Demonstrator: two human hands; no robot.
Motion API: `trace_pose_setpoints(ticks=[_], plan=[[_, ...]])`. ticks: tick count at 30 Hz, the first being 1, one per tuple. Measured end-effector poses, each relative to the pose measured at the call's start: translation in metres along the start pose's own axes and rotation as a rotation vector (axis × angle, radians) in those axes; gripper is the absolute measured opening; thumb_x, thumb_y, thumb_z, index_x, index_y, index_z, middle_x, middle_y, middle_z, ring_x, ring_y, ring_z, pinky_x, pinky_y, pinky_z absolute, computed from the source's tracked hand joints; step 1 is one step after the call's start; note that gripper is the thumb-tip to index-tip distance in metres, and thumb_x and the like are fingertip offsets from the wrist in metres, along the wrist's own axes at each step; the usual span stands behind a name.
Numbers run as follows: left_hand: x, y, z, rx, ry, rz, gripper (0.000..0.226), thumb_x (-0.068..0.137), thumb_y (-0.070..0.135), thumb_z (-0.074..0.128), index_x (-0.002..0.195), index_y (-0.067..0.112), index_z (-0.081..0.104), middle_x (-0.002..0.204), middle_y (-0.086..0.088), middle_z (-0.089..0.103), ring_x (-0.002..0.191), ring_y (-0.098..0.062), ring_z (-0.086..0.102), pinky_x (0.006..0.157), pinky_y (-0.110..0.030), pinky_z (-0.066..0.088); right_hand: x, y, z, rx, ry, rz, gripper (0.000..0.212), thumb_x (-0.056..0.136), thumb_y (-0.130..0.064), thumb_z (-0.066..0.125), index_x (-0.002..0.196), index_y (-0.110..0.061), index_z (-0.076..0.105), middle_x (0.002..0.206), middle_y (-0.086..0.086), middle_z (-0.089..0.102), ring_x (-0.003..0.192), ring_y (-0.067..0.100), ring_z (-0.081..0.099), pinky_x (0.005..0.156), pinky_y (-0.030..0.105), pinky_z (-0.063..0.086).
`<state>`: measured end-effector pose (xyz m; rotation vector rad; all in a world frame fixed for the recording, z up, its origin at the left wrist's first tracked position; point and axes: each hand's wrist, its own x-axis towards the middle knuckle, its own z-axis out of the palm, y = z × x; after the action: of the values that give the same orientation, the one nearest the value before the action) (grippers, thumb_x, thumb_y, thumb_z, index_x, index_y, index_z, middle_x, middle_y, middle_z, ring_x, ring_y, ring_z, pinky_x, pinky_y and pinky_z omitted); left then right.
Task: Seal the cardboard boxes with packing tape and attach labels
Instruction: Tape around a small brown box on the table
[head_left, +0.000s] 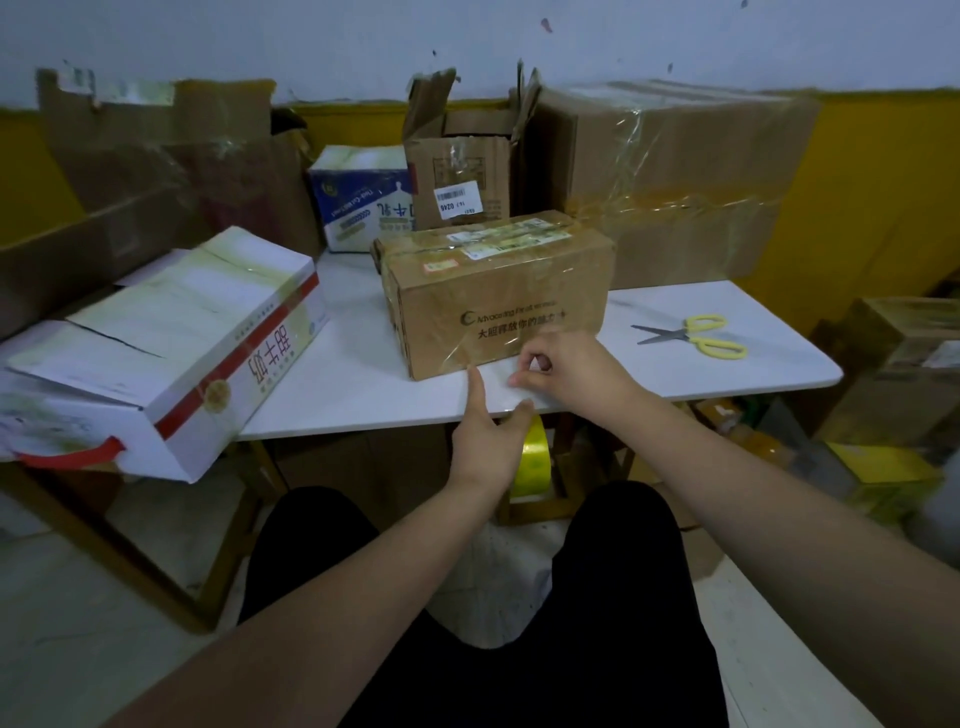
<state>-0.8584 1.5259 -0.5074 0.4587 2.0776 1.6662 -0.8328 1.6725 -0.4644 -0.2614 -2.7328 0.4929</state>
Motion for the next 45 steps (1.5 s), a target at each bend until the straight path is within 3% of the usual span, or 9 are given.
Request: trace_pose_setpoints(ticks=[8,11,16,18,22,28,36,40,45], plan=[[0.001,0.012,0.007,0.104,0.185,-0.014,0.072,0.101,0.047,0.050,0.161,0.030,0.013,0.136,-0.007,0.057,0.098,-0.019,0.054,0.079,-0.027,0.042,0.001,-0.005,-0.008,-0.092,0.018,0.301,0.062,0.071,-0.062,0.078,0.097,-0.017,0.045,0.096,0.000,0.051,0.083,0.020,0.050,0.063,0.032,0.037],[-0.001,0.017,0.008,0.086,0.207,-0.045,0.070,0.103,0.044,0.049,0.160,0.032,0.013,0.144,-0.008,0.053,0.116,-0.025,0.056,0.081,-0.027,0.042,-0.001,-0.012,-0.004,-0.140,0.006,0.378,0.057,0.077,-0.066,0.071,0.096,-0.018,0.047,0.089,-0.001,0.053,0.081,0.020,0.051,0.064,0.031,0.039],[-0.015,0.022,-0.025,0.347,0.044,-0.084,0.074,0.100,0.060,0.034,0.160,0.031,0.002,0.127,-0.012,0.064,0.093,-0.023,0.070,0.092,-0.038,0.056,0.006,-0.040,-0.034,-0.144,0.190,0.276,0.028,0.092,-0.048,0.061,0.087,-0.020,0.058,0.075,-0.004,0.058,0.074,0.020,0.058,0.057,0.029,0.039],[-0.023,0.037,-0.054,0.609,-0.022,-0.043,0.068,0.097,0.063,0.037,0.154,0.026,0.029,0.110,-0.007,0.071,0.075,-0.020,0.075,0.087,-0.040,0.059,0.015,-0.053,-0.058,-0.174,0.331,0.171,0.028,0.096,-0.044,0.053,0.082,-0.020,0.060,0.070,-0.003,0.058,0.067,0.020,0.057,0.055,0.030,0.041],[-0.026,0.087,-0.111,0.800,0.259,0.208,0.029,0.100,0.044,0.047,0.101,0.022,0.065,0.081,0.003,0.071,0.070,-0.015,0.071,0.074,-0.037,0.060,0.048,-0.078,-0.077,-0.185,0.423,-0.024,0.023,0.097,-0.036,0.049,0.082,-0.022,0.058,0.076,-0.007,0.051,0.064,0.011,0.051,0.051,0.026,0.034],[0.033,0.126,-0.138,0.656,0.617,0.451,0.029,0.101,0.036,0.046,0.100,0.015,0.066,0.096,-0.001,0.068,0.086,-0.020,0.063,0.071,-0.035,0.055,0.100,-0.074,-0.064,-0.114,0.328,0.002,0.024,0.095,-0.032,0.052,0.103,-0.020,0.071,0.101,-0.001,0.061,0.093,0.021,0.058,0.072,0.035,0.049],[0.098,0.130,-0.107,0.318,0.177,-0.078,0.049,0.105,0.042,0.035,0.134,0.007,0.056,0.133,-0.012,0.060,0.118,-0.028,0.057,0.096,-0.033,0.045,0.117,-0.022,-0.103,-0.146,0.113,0.543,0.046,0.100,-0.046,0.048,0.093,-0.002,0.058,0.108,0.021,0.065,0.086,0.033,0.055,0.071,0.036,0.046],[0.098,0.128,-0.115,0.029,0.063,-0.203,0.048,0.106,0.044,0.042,0.140,0.012,0.051,0.140,-0.008,0.056,0.120,-0.024,0.054,0.089,-0.030,0.036,0.117,0.001,-0.104,0.312,-0.068,0.751,0.063,0.091,-0.065,0.052,0.112,-0.006,0.058,0.110,0.012,0.061,0.098,0.028,0.058,0.084,0.037,0.047],[0.097,0.122,-0.121,-0.141,-0.033,-0.292,0.051,0.097,0.062,0.047,0.124,0.022,0.064,0.116,-0.005,0.073,0.110,-0.025,0.065,0.102,-0.039,0.047,0.112,0.008,-0.090,0.322,0.048,0.721,0.056,0.088,-0.058,0.063,0.108,-0.006,0.062,0.102,0.011,0.064,0.084,0.024,0.060,0.071,0.033,0.046]])
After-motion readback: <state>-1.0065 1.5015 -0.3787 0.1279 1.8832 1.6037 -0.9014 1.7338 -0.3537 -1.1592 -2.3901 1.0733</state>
